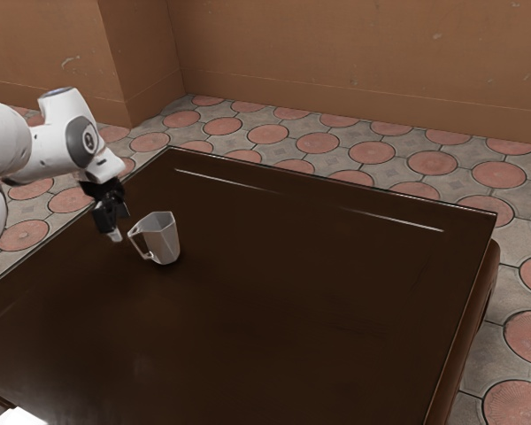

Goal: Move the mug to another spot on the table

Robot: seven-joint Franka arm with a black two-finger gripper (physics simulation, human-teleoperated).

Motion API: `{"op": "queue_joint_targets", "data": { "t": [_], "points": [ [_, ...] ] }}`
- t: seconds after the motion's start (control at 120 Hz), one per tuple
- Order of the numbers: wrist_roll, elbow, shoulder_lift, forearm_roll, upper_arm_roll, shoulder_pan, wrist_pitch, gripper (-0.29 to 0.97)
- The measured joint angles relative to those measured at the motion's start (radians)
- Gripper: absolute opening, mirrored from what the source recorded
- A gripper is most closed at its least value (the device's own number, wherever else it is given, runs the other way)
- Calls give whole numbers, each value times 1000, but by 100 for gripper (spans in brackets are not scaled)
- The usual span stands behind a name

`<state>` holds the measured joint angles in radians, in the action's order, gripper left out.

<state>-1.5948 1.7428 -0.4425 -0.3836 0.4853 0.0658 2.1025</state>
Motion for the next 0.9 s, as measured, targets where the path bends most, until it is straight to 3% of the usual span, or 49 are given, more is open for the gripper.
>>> {"op": "queue_joint_targets", "data": {
  "t": [0.067,0.225,0.425,0.6,0.9],
  "points": [
    [-58,-5,-14,-39,-2,-1,24,68],
    [-161,15,-40,-228,18,-10,59,68],
    [-222,27,-66,-319,28,-17,77,68],
    [-189,23,-82,-348,23,-17,84,68],
    [-82,23,-100,-332,1,-10,121,68]
  ]
}}
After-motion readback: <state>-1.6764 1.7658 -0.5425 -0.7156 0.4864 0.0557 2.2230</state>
